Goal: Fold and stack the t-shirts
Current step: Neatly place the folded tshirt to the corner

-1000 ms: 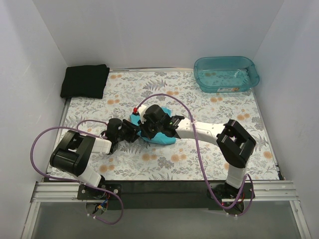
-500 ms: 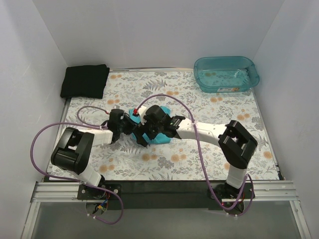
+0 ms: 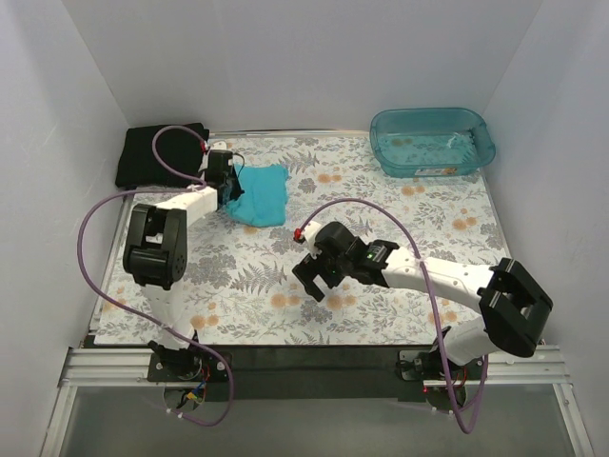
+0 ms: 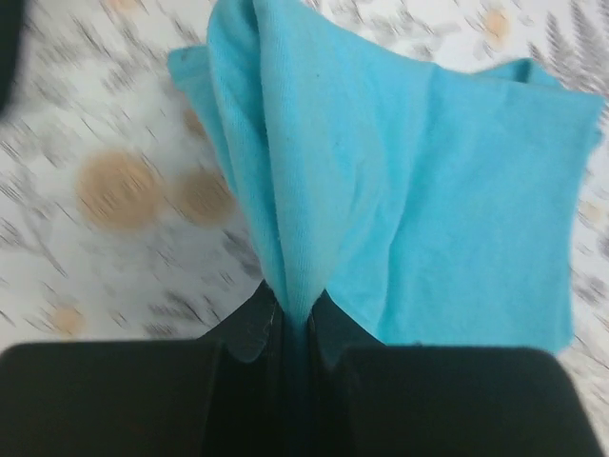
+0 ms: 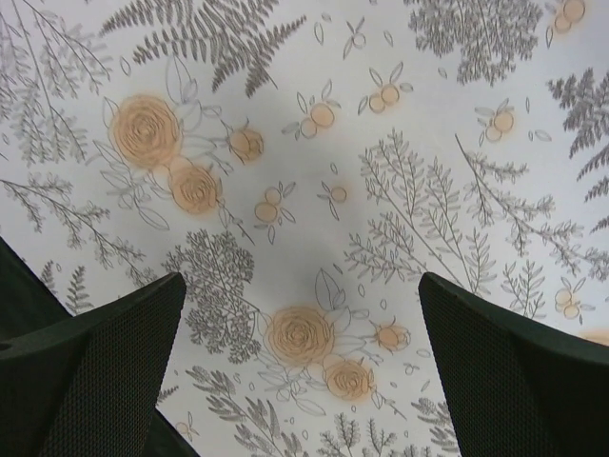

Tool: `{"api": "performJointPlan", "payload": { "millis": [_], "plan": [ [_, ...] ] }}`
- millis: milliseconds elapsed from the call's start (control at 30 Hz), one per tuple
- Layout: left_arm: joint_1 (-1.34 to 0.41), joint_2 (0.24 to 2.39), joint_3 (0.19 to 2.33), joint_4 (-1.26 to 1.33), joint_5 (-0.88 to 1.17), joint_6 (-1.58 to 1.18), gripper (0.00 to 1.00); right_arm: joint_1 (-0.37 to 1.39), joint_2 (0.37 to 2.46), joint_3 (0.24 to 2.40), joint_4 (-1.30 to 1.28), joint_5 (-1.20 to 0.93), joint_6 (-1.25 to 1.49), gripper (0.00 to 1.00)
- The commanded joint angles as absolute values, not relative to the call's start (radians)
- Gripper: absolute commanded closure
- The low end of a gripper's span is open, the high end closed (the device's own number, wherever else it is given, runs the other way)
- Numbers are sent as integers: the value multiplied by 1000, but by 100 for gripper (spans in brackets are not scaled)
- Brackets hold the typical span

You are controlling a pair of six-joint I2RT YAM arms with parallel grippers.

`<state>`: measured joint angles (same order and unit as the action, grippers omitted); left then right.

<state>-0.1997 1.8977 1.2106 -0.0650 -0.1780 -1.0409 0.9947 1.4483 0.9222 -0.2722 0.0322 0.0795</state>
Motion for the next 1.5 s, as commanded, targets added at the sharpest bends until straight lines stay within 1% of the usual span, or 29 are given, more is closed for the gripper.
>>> {"api": "performJointPlan", "payload": {
  "millis": [0,67,233,300,467,567,767,900,967,1067,1200,1233,1300,1467],
  "plan": [
    [-164,1987,1391,-101,-343,-804,100,986,1420,896,-299,64,95,2],
    [-143,2044,1507,-100,-373,-755,100,985,1445,902,-316,49,94,2],
    [-117,2212,1712,-35,-466,-557,100,980,1512,931,-362,25,75,2],
    [-106,2246,1799,-15,-492,-517,100,974,1548,948,-383,23,68,2],
    [-89,2312,1913,64,-529,-404,100,953,1627,1014,-416,-38,75,2],
    [-83,2345,1999,69,-531,-359,100,950,1661,1045,-446,-46,66,2],
    [-31,2344,2034,67,-538,-310,100,945,1666,1063,-483,-31,57,2],
    [-3,2300,2037,35,-515,-311,100,945,1667,1057,-497,-31,66,2],
    [40,2289,2042,22,-497,-334,100,945,1675,1065,-509,-28,67,2],
    [75,2275,2045,5,-442,-351,100,945,1681,1081,-523,-17,66,2],
    [118,2261,2086,-86,-370,-380,100,945,1697,1094,-537,-26,64,2],
    [138,2257,2091,-95,-314,-391,100,945,1697,1095,-538,-29,64,2],
    [155,2255,2101,-113,-266,-417,100,945,1703,1100,-540,-28,64,2],
    [183,2266,2089,-104,-267,-399,100,945,1712,1108,-552,-21,64,2]
  ]
}}
